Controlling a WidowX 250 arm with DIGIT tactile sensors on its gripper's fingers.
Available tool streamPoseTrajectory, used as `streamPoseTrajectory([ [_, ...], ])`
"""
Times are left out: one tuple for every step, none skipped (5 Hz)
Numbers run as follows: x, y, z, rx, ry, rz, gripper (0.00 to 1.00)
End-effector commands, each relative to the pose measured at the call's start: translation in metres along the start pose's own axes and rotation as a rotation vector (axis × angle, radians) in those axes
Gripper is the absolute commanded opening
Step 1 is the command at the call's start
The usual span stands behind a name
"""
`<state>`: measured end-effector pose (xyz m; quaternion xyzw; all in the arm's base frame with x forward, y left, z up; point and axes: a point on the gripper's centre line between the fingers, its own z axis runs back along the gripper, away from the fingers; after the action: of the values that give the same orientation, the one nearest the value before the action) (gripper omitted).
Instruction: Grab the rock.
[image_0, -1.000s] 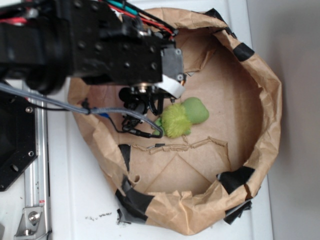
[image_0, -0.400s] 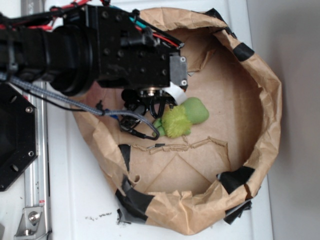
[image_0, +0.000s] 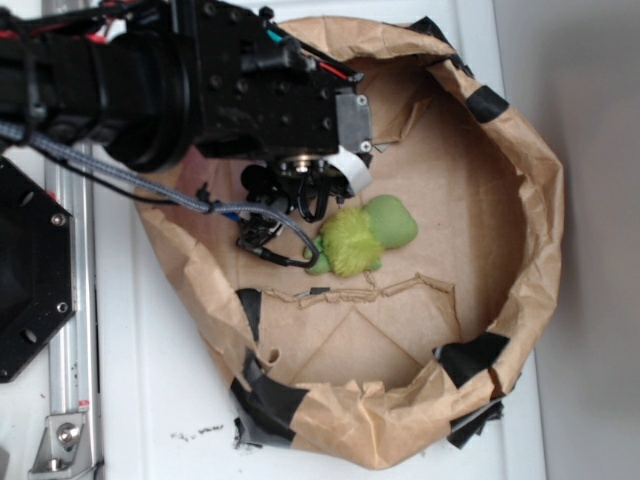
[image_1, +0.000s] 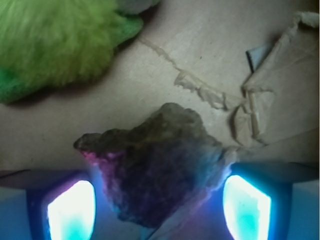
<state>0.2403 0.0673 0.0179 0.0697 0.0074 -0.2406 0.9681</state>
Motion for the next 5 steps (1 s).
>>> streamPoseTrajectory([
  [0.022, 0.014, -0.003, 0.01, -0.064, 0.067, 1.0],
  [0.025, 0.011, -0.008, -0.013, -0.056, 0.109, 0.0],
  [0.024, 0.011, -0.012, -0.025, -0.039, 0.124, 0.0],
  [0.022, 0.01, -0.015, -0.034, -0.026, 0.127, 0.0],
  [0.021, 0.01, -0.016, -0.04, -0.022, 0.133, 0.0],
])
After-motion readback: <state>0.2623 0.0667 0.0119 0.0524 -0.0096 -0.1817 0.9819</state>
